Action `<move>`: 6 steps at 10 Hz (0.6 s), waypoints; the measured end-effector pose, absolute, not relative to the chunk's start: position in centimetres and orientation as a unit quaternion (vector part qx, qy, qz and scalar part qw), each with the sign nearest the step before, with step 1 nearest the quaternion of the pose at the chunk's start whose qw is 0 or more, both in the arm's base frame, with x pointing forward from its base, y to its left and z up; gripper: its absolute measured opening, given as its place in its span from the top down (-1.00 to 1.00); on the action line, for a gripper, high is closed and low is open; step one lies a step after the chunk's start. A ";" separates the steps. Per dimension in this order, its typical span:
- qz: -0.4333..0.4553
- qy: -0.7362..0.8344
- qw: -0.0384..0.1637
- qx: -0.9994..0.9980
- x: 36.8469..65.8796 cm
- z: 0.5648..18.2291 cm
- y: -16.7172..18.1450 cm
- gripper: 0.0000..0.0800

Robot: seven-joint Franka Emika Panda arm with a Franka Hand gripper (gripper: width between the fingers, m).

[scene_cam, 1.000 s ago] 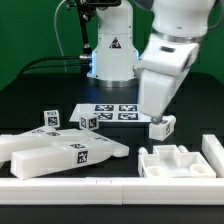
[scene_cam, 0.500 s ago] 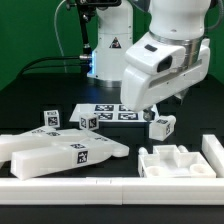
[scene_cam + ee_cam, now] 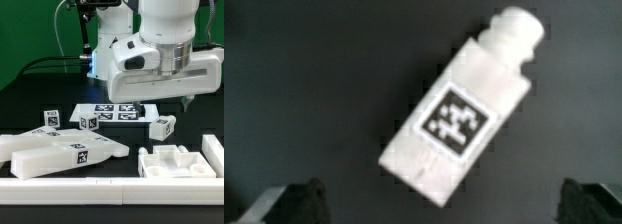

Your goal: Assemble chair

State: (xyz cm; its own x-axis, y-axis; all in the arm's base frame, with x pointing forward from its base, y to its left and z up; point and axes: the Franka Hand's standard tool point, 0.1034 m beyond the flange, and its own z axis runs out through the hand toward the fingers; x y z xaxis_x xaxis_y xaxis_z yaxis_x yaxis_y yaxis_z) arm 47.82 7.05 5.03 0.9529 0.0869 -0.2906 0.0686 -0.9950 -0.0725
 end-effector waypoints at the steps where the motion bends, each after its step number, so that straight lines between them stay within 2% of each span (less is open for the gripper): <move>1: 0.150 -0.024 0.029 -0.988 47.7 5.0 7.2 -0.62; 3: 0.164 -0.022 0.037 -0.986 47.6 5.1 7.1 -0.62; 4: 0.185 0.012 0.056 -0.981 48.1 5.2 6.8 -0.62; 6: 0.260 0.039 0.073 -0.962 48.3 5.1 6.4 -0.62</move>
Offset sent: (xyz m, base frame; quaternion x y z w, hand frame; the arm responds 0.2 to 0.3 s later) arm 0.0210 -0.0122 0.0082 0.1126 -0.0800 0.1371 0.9809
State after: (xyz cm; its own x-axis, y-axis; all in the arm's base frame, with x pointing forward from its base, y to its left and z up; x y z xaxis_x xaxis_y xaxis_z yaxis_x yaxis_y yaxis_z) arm 48.30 6.39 5.09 0.8618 -0.0375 -0.5059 -0.1134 -0.9863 -0.1200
